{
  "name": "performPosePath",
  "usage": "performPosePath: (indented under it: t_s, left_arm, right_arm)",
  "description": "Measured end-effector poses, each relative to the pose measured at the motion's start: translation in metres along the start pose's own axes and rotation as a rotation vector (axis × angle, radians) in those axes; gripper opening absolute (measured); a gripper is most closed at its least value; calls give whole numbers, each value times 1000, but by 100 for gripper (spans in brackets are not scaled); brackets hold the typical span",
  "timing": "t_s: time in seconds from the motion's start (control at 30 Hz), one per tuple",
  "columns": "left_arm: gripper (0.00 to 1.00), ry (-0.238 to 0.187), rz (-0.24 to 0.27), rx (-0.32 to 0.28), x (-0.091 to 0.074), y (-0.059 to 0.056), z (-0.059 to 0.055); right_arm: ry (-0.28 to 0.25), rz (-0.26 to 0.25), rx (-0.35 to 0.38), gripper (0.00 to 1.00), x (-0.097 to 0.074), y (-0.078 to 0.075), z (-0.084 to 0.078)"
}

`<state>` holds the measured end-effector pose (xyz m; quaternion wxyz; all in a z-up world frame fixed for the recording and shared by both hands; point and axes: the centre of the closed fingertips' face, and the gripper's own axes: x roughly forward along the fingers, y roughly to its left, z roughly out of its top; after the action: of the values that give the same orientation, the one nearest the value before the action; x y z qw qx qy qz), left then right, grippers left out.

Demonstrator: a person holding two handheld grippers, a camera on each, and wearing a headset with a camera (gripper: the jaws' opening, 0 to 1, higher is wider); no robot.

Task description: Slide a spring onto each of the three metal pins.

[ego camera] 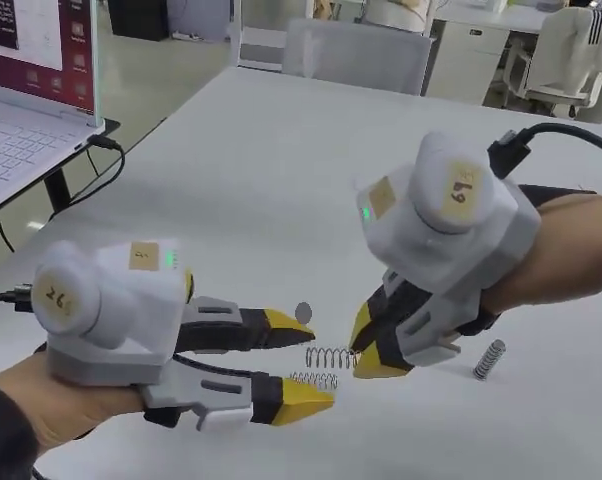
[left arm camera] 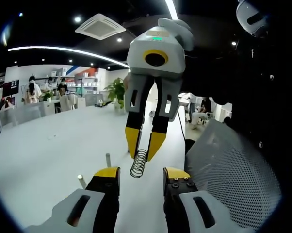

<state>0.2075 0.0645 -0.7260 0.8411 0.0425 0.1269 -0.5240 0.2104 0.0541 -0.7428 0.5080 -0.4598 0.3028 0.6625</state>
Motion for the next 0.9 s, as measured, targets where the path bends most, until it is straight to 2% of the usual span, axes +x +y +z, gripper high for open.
performPosePath:
  t_s: [0.2, 0.7, 0.9]
  left_arm:
    - [19, -9, -10, 10, 1, -2, 2]
    - [4, -10, -4, 9, 1, 0, 2]
    - [3, -16, -6, 11, 1, 0, 3]
  right_arm:
    - [0, 2, -10, 8, 0, 1, 1]
    - [-4, 10, -25, 8, 0, 5, 5]
    - [-6, 6, -27, 9, -1, 5, 5]
